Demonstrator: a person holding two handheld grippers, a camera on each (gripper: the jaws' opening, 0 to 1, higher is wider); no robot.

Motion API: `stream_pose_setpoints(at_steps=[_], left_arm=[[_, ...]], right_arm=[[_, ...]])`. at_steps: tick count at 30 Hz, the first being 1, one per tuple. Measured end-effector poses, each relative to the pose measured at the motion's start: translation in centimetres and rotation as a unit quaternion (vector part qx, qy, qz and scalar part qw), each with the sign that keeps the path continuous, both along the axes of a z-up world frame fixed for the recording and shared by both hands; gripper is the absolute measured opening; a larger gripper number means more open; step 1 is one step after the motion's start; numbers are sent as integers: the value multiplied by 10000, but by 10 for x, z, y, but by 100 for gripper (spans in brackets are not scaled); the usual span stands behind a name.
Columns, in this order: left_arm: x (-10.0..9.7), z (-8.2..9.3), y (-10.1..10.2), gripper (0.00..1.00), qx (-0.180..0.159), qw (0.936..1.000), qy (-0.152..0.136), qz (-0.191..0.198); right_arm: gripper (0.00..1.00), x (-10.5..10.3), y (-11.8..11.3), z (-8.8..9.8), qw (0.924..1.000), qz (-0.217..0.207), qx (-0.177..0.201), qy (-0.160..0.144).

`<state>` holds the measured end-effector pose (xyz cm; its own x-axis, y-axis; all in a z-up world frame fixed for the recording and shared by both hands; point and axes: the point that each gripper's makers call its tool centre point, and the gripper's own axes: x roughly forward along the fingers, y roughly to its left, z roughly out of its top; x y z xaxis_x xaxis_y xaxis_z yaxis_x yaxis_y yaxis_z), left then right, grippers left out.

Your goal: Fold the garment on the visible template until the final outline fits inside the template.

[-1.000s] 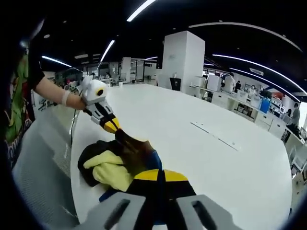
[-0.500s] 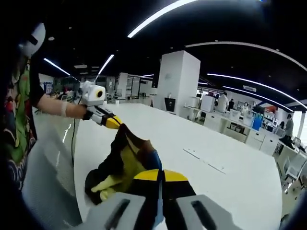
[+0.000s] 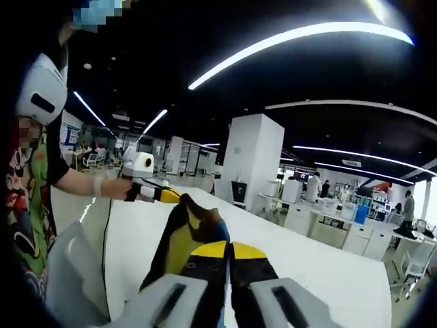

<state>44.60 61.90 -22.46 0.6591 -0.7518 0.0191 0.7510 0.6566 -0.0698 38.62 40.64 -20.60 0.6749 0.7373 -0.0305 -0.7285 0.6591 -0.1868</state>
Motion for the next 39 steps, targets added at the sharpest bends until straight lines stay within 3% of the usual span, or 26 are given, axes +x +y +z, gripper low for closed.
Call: stream_pose_setpoints(at_steps=[2,6,15,21,27,30,33,39], left_arm=[[8,-3,-2,0,-18,10000,65,4],[23,-20,-7,0,87,9996,281,-31],[72,-70,-17,0,438,9950,889,-128],[113,-103,-25,0,599,9902,1252,-141],[152,-145,-30,0,1034,9838,1459,-133],[163,-182,-34,0,1307,9753,1780,-43],[177,-209,-34,0,1525,9694,1922,-28],[203,-243,-34,0,1640,9631,2133,58]], right_arm=[[0,7,2,1,9998,58,185,55],[0,28,0,-14,9994,-80,199,259],[0,88,-8,-64,9964,-392,-12,750],[0,142,-18,-99,9926,-529,-126,1088],[0,190,-26,-152,9845,-712,-283,1578],[0,207,-25,-181,9791,-779,-283,1856],[0,227,-23,-209,9750,-800,-368,2041],[0,241,-23,-245,9683,-880,-560,2269]])
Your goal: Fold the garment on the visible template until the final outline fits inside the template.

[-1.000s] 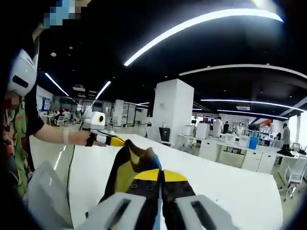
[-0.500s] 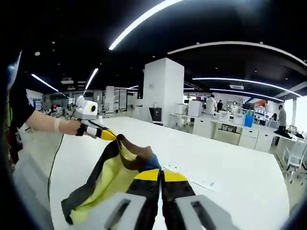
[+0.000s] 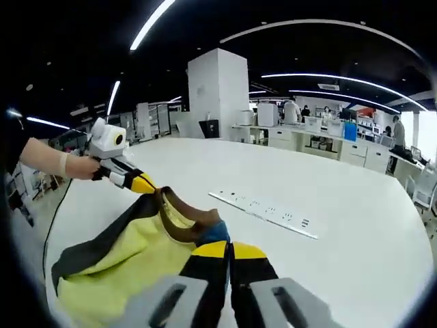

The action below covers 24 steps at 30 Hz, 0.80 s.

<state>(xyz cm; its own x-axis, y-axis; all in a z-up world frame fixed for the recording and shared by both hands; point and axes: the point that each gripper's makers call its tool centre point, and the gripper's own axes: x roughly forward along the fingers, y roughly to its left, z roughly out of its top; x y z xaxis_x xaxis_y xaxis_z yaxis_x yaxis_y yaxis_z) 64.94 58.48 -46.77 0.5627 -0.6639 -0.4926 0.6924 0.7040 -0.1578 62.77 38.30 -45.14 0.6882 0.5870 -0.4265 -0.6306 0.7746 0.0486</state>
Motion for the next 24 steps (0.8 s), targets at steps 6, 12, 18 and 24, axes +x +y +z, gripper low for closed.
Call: stream_pose_setpoints(at_steps=[6,12,18,24], left_arm=[[6,-29,-4,0,189,9996,183,58],[18,-49,1,0,320,9987,298,266],[25,-56,-5,0,406,9979,373,340],[23,-64,-1,0,467,9974,433,332]], right_arm=[[0,20,-6,-38,9994,-122,-77,299],[0,33,-5,-62,9984,-232,-55,503],[0,34,-7,-74,9975,-263,-145,640],[0,35,-8,-83,9973,-237,-198,663]])
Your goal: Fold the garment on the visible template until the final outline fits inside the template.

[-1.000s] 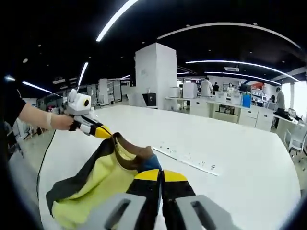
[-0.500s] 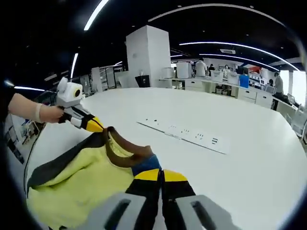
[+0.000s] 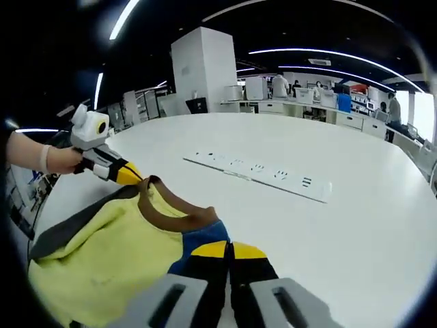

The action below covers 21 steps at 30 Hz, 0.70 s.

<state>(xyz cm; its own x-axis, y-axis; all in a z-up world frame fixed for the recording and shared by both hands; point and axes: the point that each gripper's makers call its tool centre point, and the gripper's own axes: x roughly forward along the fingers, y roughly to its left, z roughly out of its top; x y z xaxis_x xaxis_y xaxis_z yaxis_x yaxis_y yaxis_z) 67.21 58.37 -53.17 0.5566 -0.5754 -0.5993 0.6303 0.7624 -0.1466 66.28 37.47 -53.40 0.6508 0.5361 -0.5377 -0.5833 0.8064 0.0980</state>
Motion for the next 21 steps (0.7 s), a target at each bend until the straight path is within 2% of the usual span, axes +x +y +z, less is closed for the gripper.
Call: stream_pose_setpoints(at_steps=[8,13,16,21], left_arm=[[-3,0,0,0,-8,10000,32,58],[-3,2,2,0,171,9994,-251,-149],[-1,5,1,8,110,9995,-269,-118],[1,12,-1,18,91,9988,-446,-169]], right_arm=[[0,-5,7,1,10000,36,-37,17],[0,-3,7,3,10000,29,8,17],[0,-3,7,7,9999,57,-37,-82],[24,2,7,20,9996,-46,190,-187]])
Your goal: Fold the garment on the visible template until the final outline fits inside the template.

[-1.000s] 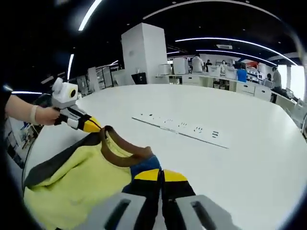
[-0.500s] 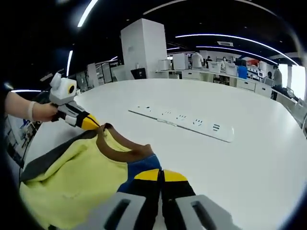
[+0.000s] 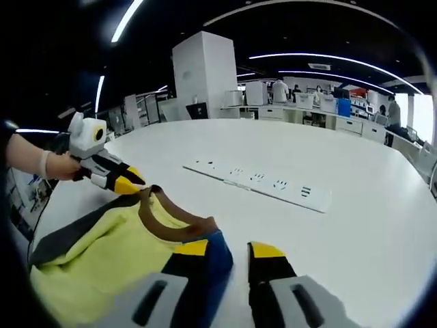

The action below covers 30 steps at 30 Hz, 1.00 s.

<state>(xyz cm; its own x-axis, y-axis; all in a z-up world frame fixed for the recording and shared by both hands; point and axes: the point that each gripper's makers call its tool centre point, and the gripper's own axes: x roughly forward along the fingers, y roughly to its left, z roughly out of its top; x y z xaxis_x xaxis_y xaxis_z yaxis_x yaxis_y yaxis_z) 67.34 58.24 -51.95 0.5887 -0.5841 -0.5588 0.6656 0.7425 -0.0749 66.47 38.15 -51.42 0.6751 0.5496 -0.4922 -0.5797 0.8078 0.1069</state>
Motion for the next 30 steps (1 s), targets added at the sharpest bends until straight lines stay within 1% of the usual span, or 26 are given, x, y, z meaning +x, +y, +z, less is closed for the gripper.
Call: stream_pose_setpoints(at_steps=[2,3,5,9,11,12,13,15,18,21,22,23,24,26,30], left_arm=[[-2,5,-3,24,-17,10000,-46,-37],[-1,4,-3,27,-1,10000,-43,-50],[-5,8,-6,33,-8,9999,-42,-116],[-12,13,-10,39,-38,9998,-80,-203],[-17,15,-12,41,-41,9997,-67,-237],[-18,17,-13,43,-31,9996,-105,-265],[-21,18,-14,44,-54,9995,-93,-287],[-23,21,-15,45,-93,9994,-79,-310],[-33,30,-17,46,-164,9993,-111,-330],[-37,36,-17,46,-208,9990,-142,-378],[-41,39,-18,46,-240,9988,-172,-398],[-43,41,-18,47,-256,9987,-176,-414],[-46,42,-18,47,-246,9986,-188,-437],[-51,45,-16,48,-251,9984,-185,-469],[-66,53,-18,49,-298,9981,-200,-494]], right_arm=[[30,-2,1,6,10000,10,-2,-32],[32,-3,1,7,10000,26,-12,-37],[35,-4,1,3,10000,71,-34,-18],[43,-8,1,8,9999,120,-15,-58],[47,-12,2,11,9999,139,23,-55],[48,-15,2,13,9999,154,12,-69],[49,-17,2,14,9998,161,2,-74],[49,-27,3,18,9998,178,-5,-73],[49,-24,1,21,9998,183,48,-102],[49,-34,0,31,9996,215,70,-171],[49,-31,-1,30,9996,210,83,-167],[49,-32,-1,32,9996,202,88,-182],[49,-40,-2,36,9995,204,111,-213],[49,-48,-3,41,9994,216,122,-242],[49,-70,-5,46,9993,283,14,-263]])
